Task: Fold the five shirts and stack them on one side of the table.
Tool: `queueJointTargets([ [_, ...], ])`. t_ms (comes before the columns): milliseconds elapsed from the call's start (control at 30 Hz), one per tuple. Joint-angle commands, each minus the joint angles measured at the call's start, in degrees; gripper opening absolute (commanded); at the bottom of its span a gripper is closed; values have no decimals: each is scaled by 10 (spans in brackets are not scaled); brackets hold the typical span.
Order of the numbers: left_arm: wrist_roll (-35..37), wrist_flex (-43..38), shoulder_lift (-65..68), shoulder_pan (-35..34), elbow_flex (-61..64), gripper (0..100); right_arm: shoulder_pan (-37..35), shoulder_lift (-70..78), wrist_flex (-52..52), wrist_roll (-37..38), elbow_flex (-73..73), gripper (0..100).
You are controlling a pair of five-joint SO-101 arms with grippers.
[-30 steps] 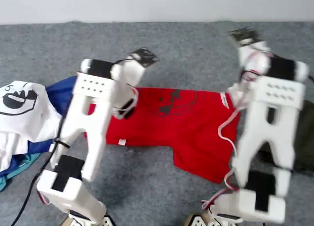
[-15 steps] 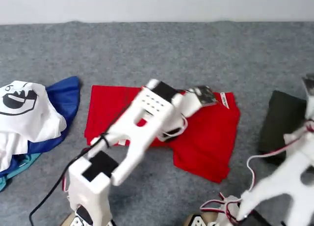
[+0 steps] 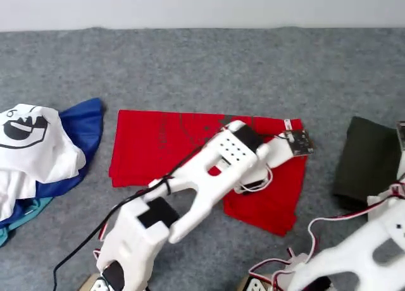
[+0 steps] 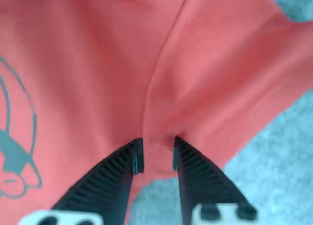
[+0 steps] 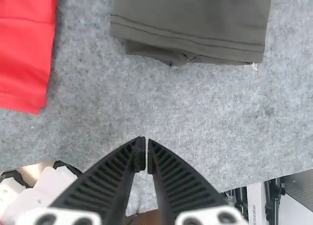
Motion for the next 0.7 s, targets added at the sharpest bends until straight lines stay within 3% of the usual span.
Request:
queueJointTargets([
  [0, 5, 33, 23, 25, -53, 112, 5, -25, 19, 3, 4, 9],
  [333, -14, 100, 115, -3, -71, 100, 5, -40, 19, 3, 10, 9],
  [667, 9, 163, 115, 13, -248, 80, 5, -40, 19, 3, 10, 9],
])
